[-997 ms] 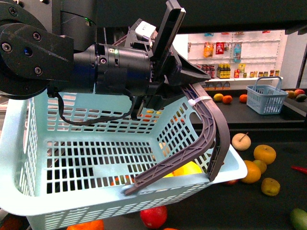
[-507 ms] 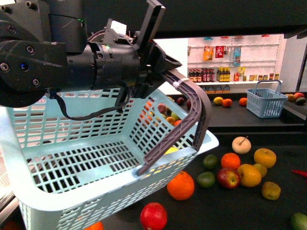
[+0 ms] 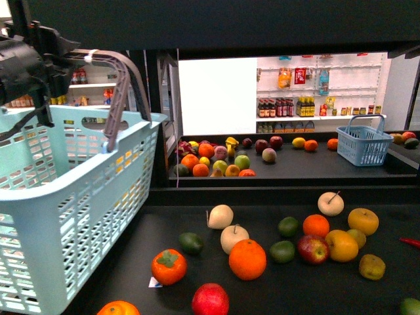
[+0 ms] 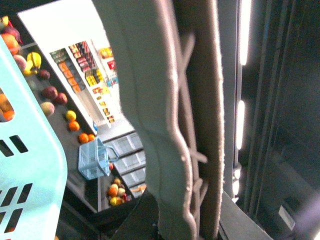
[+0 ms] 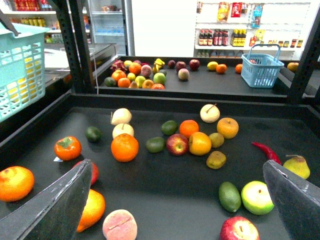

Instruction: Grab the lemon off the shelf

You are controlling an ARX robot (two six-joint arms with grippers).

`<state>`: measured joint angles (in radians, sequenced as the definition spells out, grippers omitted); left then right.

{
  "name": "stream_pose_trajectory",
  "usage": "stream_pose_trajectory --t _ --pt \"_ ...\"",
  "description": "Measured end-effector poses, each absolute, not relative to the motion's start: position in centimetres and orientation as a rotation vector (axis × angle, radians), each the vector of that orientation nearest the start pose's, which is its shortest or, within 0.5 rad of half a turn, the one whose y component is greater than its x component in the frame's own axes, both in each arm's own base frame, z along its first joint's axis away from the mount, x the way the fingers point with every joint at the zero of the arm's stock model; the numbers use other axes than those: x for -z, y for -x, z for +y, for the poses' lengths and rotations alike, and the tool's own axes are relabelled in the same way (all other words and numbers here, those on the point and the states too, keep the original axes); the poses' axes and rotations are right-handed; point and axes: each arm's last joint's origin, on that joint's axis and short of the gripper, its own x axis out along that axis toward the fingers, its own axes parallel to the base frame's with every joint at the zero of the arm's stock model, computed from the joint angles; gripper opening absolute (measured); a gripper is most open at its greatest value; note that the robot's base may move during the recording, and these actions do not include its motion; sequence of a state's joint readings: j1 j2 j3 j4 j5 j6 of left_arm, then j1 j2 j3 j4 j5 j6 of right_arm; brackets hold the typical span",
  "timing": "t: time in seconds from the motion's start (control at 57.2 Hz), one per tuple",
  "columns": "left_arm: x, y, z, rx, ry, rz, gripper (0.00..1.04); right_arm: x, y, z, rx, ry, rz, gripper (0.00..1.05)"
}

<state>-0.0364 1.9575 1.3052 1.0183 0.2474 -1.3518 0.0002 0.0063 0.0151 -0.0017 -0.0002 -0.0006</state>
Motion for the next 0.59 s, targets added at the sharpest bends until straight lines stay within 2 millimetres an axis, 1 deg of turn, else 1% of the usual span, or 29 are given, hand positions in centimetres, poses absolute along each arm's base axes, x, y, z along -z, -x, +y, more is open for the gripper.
stream_pose_trajectory --t 0.087,0.21,0.35,0.367,0.507,0.595 --pt "-27.7 -44.2 0.1 0.448 1.308 -0.133 0.1 -16.8 -9.7 0.0 0.0 0.001 -0.007 1.02" --pt "-27.2 -44.3 2.8 0.424 1.318 -0.14 0.1 -16.8 -9.7 0.0 0.0 0.001 -0.007 1.02" --pt "-27.2 -44.0 5.6 0.414 1.317 -0.163 0.1 -16.8 -9.7 0.0 0.0 0.001 -0.007 1.02" --pt "-27.3 -43.9 6.2 0.412 1.315 -0.17 0.1 -16.8 -9.7 0.0 0.0 0.001 -0.007 1.02" --pt "-27.1 -43.5 8.3 0.404 1.301 -0.186 0.1 -16.8 -9.7 0.0 0.0 0.001 -0.007 1.02" --pt "-26.5 -43.5 9.6 0.398 1.3 -0.186 0.1 -16.8 -9.7 0.0 0.0 0.001 -0.007 1.02"
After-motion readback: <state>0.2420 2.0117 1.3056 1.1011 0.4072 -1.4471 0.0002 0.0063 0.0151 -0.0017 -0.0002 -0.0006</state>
